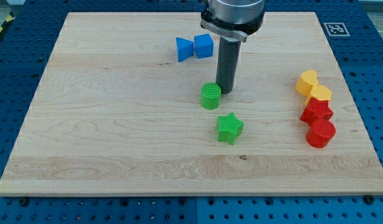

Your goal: Push the green circle into the green star

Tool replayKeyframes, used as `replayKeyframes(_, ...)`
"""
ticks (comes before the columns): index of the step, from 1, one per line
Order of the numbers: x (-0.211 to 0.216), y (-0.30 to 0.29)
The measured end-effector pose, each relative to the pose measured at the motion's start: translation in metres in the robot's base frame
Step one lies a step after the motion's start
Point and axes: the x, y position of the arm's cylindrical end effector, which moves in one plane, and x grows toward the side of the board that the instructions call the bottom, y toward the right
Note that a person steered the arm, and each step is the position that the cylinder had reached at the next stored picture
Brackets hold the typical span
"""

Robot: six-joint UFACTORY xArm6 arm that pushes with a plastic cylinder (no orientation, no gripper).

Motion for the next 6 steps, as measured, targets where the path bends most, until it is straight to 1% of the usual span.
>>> replayKeyframes(1,0.007,0.0)
replayKeyframes(2,0.005,-0.001)
replayKeyframes(3,-0.021,-0.016)
replayKeyframes(4,-0.012,-0.037)
replayKeyframes(5,0.021,-0.038)
replayKeyframes(6,0.032,-0.024)
